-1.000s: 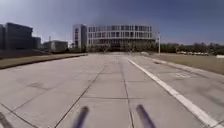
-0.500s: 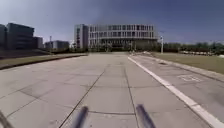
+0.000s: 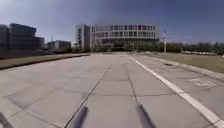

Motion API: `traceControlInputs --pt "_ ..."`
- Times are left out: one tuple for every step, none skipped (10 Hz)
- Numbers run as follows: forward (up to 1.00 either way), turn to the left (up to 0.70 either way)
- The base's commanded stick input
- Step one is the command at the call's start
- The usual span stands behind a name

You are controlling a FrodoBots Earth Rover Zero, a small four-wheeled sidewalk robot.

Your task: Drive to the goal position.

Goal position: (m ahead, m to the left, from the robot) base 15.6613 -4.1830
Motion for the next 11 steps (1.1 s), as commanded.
traceControlInputs --pt "0.70 -0.14" --pt "0.70 -0.31" --pt "0.70 -0.35" --pt "0.70 -0.35" --pt "0.70 -0.35" --pt "0.70 -0.35" --pt "0.70 -0.35" --pt "0.70 -0.35" --pt "0.70 -0.35" --pt "0.70 -0.35" --pt "0.70 -0.23"
